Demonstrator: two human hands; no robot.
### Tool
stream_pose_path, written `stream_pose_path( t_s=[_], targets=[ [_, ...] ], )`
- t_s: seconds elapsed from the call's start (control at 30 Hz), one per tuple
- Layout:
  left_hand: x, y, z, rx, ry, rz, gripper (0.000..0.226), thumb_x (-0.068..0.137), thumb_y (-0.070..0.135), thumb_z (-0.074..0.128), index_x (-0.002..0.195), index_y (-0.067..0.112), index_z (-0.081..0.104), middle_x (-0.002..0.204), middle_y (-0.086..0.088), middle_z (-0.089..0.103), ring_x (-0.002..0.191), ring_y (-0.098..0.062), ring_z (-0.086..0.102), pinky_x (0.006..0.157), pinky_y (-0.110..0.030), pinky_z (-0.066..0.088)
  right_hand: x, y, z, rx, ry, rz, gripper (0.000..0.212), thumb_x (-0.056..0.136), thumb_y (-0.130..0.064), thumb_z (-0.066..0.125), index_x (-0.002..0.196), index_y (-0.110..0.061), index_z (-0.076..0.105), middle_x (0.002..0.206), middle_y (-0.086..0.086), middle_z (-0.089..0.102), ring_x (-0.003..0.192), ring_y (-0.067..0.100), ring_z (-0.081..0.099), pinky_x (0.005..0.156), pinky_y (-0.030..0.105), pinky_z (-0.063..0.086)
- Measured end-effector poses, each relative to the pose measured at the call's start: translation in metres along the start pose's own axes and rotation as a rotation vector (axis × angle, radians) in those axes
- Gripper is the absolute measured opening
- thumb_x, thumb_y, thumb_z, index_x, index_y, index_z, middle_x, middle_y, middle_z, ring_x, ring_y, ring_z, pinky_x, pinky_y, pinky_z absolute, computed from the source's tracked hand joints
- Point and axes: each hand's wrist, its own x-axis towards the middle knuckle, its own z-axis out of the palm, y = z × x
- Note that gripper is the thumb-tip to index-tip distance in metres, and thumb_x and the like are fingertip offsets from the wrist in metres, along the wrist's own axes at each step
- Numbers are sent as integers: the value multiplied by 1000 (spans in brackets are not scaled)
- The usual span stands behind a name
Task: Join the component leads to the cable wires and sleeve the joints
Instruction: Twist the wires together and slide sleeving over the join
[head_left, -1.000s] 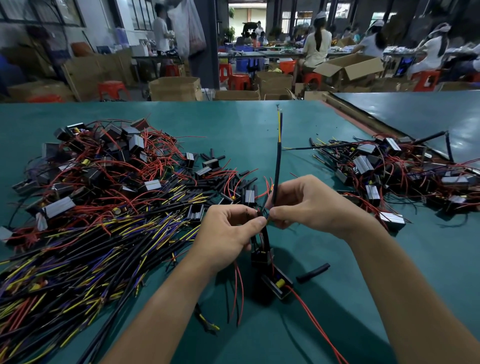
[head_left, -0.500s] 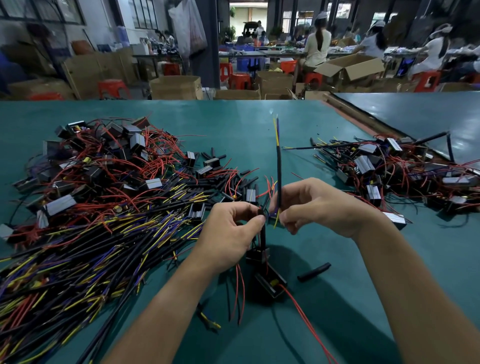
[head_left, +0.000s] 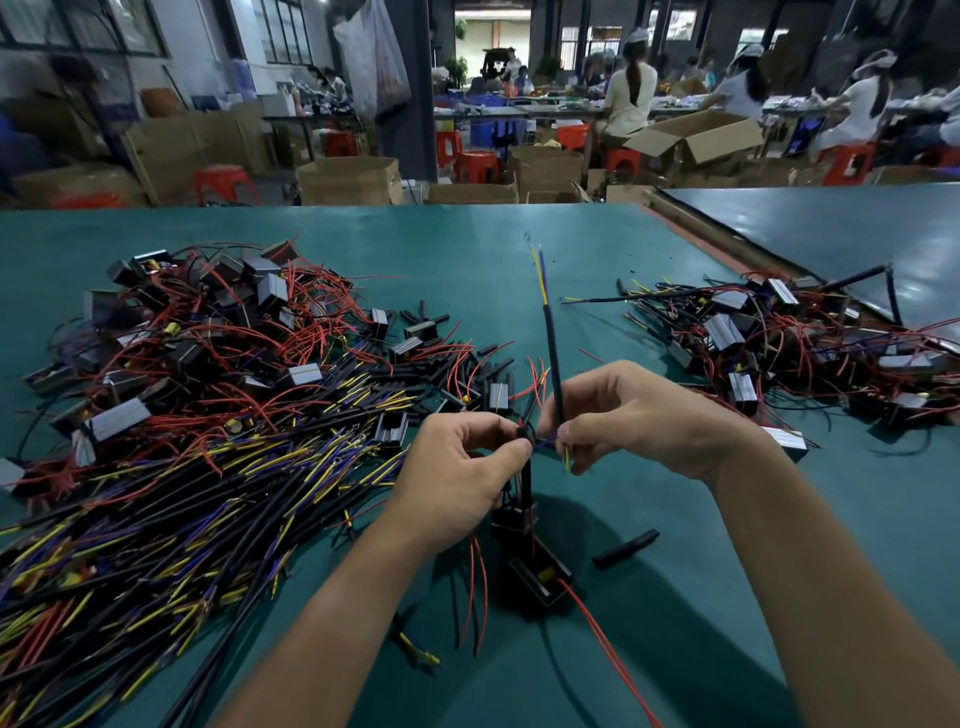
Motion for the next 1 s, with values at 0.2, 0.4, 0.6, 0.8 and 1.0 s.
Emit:
stream_pose_path(
  t_s=[0.2,0.4,0.6,0.8,1.0],
  targets=[
    [1,0,2,-56,7,-51,12,88,4,66,77,7,70,42,9,50,35,-9,42,41,-16,35,1,0,-3,80,133,-20,25,90,8,55,77,-9,69,64,6,58,53,14,55,54,18,51],
    [0,3,2,-158,25,-104,3,86,0,68,89,1,68,45,6,56,34,-10,45,39,-17,37,5,1,-1,133,259,-75,8,90,3,60,86,-1,66,61,-3,57,53,10,50,64,29,56],
    [0,4,1,-138,84,-80,5,86,1,67,85,3,71,42,7,56,35,-8,45,40,-15,37,9,2,1,127,287,-106,8,91,-3,63,85,-2,68,78,14,63,63,14,60,63,28,58],
    [0,5,1,-152,75,-100,8,86,1,67,85,5,74,43,7,57,36,-8,46,40,-15,38,12,6,2,132,296,-131,10,89,-6,67,80,-4,68,62,5,61,56,13,58,58,24,55],
    [-1,9,1,-202,59,-113,11,88,2,65,84,8,74,47,4,60,37,-10,45,40,-15,38,12,3,7,154,283,-148,11,86,-7,70,75,-8,67,60,6,60,51,16,53,54,25,51]
  ],
)
